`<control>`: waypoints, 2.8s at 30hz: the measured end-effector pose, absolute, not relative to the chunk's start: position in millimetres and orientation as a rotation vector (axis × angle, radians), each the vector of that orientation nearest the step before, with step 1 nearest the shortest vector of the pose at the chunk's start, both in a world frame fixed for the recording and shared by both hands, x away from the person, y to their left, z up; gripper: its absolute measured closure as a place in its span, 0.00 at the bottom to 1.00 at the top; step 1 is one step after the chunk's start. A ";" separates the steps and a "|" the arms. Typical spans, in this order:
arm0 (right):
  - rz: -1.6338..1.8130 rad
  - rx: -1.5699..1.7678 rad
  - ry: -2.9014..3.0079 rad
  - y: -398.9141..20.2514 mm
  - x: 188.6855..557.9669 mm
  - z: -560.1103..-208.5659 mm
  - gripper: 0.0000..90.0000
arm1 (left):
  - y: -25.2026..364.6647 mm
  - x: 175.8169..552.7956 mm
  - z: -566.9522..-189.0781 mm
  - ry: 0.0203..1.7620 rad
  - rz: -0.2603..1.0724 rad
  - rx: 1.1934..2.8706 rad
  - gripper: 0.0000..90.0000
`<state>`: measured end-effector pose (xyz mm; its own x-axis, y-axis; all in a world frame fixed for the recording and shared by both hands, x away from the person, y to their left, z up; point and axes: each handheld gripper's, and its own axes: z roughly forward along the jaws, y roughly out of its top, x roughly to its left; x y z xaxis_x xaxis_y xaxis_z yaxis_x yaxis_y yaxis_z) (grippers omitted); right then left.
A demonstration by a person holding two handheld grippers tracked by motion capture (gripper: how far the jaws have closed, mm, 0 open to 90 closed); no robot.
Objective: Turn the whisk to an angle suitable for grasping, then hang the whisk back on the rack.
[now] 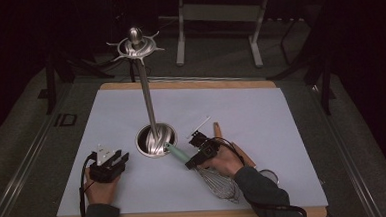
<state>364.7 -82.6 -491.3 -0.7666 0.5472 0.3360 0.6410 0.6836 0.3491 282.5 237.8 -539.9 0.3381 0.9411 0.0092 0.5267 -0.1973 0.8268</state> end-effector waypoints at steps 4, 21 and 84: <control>-0.727 -0.975 -2.664 -86.6 367.2 -487.0 0.77 | 237.6 282.3 -539.8 1.292 0.698 1.850 0.74; -0.983 -0.955 -2.620 -95.0 367.8 -462.6 0.77 | 238.1 281.4 -539.6 1.291 0.703 1.842 0.74; -1.940 -0.457 -2.805 -89.6 351.1 -325.7 0.77 | 238.4 280.9 -539.5 1.284 0.698 1.833 0.74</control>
<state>351.1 -89.6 -325.7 -0.9210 0.3781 -0.0941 0.0454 0.3439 0.9379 280.9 238.4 -539.5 0.3399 0.9405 0.0038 0.5145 -0.1893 0.8364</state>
